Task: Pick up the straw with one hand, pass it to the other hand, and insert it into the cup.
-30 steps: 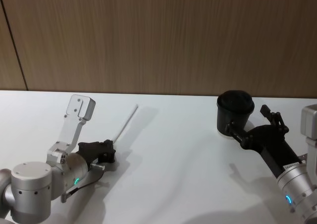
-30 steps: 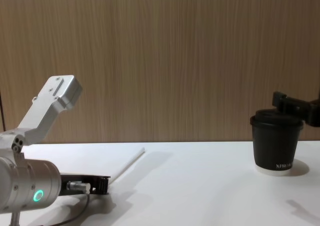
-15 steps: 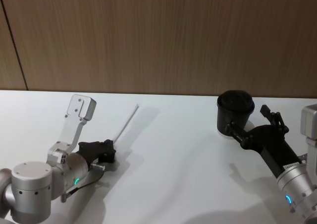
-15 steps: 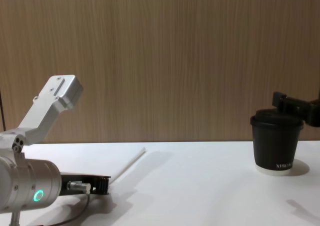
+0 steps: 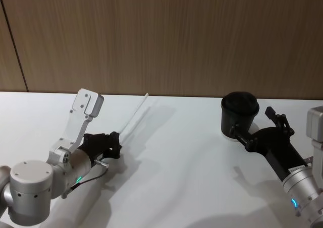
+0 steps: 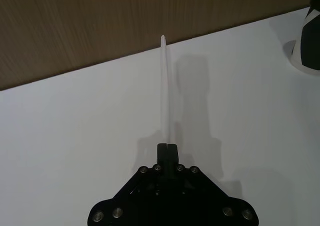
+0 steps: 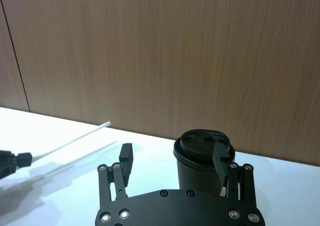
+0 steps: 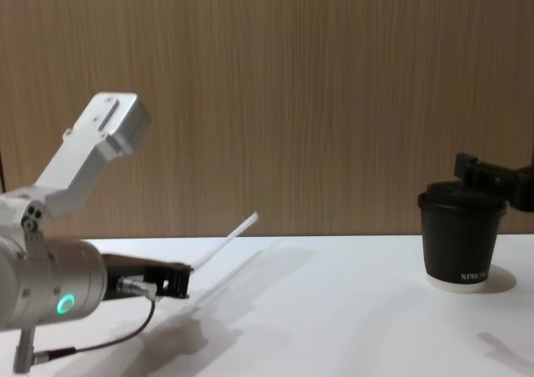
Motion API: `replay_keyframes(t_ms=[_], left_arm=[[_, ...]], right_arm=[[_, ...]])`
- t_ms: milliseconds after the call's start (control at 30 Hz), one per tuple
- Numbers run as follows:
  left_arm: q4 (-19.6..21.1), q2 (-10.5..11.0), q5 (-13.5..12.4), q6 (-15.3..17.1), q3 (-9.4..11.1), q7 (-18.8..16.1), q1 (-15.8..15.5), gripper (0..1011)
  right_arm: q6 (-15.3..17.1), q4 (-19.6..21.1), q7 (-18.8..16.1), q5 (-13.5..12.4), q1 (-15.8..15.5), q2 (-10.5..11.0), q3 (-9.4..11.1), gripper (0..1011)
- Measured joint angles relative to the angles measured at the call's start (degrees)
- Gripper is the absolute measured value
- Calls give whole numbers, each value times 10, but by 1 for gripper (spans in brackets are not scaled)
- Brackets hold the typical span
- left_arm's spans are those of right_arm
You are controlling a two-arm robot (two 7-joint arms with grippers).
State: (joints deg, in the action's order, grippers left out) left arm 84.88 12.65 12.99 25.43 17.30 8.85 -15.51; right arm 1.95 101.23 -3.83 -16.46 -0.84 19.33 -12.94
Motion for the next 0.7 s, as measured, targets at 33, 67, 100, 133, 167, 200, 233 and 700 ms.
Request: replay_keyframes(t_ms=[33, 67, 100, 133, 167, 200, 233, 700], left_arm=[[6, 4, -4, -5, 3, 3, 0, 0], [8, 5, -5, -7, 3, 5, 0, 0], [11, 8, -7, -9, 5, 7, 0, 0], [16, 12, -11, -15, 7, 11, 0, 1], [22, 16, -14, -19, 10, 16, 0, 0], [22, 16, -14, -19, 10, 16, 0, 0], [29, 20, -18, -25, 12, 21, -1, 0], [69, 57, -32, -64, 29, 81, -15, 0]], right_arm=[[0, 0, 0, 0, 0, 0, 0, 1001], [0, 0, 0, 0, 0, 0, 0, 1001], [0, 0, 0, 0, 0, 0, 0, 1001], [0, 0, 0, 0, 0, 0, 0, 1001], [0, 0, 0, 0, 0, 0, 0, 1001], [0, 0, 0, 0, 0, 0, 0, 1001], [0, 0, 0, 0, 0, 0, 0, 1001], [0, 0, 0, 0, 0, 0, 0, 1001]])
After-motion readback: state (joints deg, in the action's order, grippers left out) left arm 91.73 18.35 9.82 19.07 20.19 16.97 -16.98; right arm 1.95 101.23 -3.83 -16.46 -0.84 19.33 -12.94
